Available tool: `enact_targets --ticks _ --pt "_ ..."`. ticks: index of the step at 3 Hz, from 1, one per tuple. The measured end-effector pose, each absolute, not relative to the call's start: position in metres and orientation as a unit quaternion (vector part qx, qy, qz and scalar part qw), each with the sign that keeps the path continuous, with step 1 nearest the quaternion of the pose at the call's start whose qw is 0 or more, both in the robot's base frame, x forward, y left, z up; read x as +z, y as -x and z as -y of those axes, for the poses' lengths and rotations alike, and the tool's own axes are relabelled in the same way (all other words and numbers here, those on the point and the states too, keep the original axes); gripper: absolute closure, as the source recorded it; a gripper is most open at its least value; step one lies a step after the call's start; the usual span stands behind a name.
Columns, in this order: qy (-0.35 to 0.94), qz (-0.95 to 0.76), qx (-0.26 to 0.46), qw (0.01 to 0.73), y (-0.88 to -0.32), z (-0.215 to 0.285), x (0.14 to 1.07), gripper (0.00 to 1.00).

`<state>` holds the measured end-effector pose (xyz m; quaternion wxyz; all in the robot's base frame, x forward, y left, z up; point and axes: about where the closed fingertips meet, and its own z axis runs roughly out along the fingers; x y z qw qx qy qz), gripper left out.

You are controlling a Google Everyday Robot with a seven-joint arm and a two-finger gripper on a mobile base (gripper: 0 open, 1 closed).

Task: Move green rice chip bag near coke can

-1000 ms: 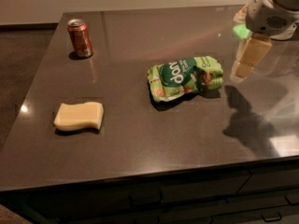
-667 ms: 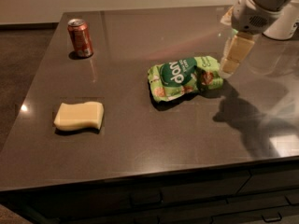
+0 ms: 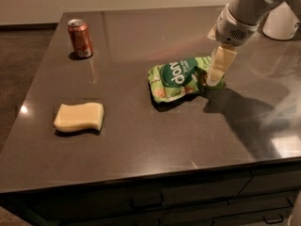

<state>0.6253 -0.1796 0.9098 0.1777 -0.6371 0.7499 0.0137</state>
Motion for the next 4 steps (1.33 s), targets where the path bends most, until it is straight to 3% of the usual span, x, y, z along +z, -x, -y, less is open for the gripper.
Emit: enact_targets --ticks 1,2,4 --pt "0.640 -0.750 0.027 0.165 -0.623 0.174 0.891 0.10" --pt "0.642 -0.750 0.036 0.155 -0.620 0.169 0.877 0.27" --pt "0.655 -0.737 0.024 0.165 -0.622 0.155 0.886 0.74"
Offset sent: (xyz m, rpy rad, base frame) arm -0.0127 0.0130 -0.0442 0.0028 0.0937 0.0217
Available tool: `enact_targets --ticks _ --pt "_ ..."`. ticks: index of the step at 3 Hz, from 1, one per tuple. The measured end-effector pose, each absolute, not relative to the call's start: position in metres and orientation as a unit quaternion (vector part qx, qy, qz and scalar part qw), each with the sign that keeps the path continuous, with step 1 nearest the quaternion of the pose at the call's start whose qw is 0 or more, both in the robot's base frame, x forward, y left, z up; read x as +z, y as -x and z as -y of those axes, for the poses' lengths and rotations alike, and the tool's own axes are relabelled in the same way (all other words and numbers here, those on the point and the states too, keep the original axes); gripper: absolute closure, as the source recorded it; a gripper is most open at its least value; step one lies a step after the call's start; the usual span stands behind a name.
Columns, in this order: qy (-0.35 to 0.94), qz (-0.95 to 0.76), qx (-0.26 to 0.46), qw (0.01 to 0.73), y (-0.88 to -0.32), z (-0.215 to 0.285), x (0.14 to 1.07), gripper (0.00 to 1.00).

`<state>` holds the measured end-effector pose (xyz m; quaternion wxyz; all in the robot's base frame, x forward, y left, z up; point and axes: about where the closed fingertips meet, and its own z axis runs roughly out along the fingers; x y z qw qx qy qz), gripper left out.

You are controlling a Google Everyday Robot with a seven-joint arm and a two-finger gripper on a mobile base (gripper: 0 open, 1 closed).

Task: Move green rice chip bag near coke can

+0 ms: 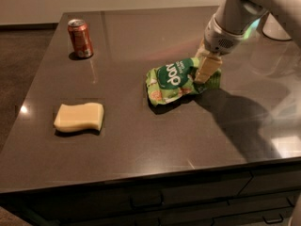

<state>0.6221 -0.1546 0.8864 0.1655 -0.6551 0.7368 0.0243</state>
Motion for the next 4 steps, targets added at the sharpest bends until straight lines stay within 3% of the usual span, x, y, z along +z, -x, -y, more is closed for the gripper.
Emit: enact_targets --ticks 1,4 --pt "0.668 -0.722 0.016 0.182 -0.630 0.134 0.906 0.96" --pt "0.728 -0.642 0.028 0.239 -0.668 0.024 0.950 1.00"
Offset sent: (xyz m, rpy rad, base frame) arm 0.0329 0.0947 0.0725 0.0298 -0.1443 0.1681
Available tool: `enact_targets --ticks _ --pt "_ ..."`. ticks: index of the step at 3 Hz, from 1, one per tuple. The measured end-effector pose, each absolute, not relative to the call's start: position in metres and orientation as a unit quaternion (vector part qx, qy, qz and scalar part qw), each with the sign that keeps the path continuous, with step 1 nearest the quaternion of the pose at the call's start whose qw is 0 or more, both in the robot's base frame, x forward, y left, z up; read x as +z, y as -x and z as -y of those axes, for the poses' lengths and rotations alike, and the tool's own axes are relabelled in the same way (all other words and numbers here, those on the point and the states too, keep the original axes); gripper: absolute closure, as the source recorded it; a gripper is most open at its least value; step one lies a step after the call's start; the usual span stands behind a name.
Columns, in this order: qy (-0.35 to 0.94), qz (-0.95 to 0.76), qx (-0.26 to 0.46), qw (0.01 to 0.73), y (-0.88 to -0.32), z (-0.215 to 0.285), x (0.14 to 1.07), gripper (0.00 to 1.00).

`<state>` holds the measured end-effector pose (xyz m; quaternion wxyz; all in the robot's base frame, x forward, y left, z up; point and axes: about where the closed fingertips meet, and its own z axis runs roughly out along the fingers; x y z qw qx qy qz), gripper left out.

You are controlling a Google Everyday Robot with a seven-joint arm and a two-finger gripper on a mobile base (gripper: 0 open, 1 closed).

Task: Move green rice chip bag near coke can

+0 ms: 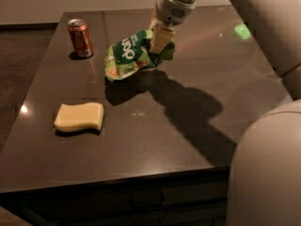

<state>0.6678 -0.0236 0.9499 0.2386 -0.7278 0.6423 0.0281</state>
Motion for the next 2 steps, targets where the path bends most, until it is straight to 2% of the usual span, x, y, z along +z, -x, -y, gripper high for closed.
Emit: enact_targets --ticks 2 --pt "0.755 -0.608 0.037 0.242 -0.693 -0.041 0.948 1.00"
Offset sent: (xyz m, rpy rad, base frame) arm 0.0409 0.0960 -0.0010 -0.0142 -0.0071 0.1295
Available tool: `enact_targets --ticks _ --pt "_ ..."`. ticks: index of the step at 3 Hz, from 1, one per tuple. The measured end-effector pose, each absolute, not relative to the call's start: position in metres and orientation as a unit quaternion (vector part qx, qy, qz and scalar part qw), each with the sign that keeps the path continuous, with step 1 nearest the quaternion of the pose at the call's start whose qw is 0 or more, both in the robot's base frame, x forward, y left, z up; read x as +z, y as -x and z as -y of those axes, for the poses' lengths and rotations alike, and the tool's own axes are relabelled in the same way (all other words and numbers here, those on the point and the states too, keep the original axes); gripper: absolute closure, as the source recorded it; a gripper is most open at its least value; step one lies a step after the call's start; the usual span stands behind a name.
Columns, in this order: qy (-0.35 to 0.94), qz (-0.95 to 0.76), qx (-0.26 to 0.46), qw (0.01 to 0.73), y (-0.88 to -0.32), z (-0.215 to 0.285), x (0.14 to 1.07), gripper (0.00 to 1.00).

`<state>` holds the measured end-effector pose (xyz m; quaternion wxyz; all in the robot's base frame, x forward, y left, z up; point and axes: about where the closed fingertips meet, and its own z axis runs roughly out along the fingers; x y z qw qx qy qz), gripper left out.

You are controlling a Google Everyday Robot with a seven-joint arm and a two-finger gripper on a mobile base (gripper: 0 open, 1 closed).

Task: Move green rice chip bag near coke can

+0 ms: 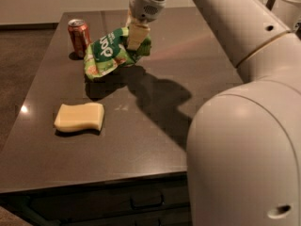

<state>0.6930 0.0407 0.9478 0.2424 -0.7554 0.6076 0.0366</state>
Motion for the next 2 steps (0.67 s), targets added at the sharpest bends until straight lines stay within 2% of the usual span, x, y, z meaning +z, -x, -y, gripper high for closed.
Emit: enact_targets --ticks 2 --pt "0.761 -0.608 0.031 0.226 -0.712 -0.073 0.927 0.59"
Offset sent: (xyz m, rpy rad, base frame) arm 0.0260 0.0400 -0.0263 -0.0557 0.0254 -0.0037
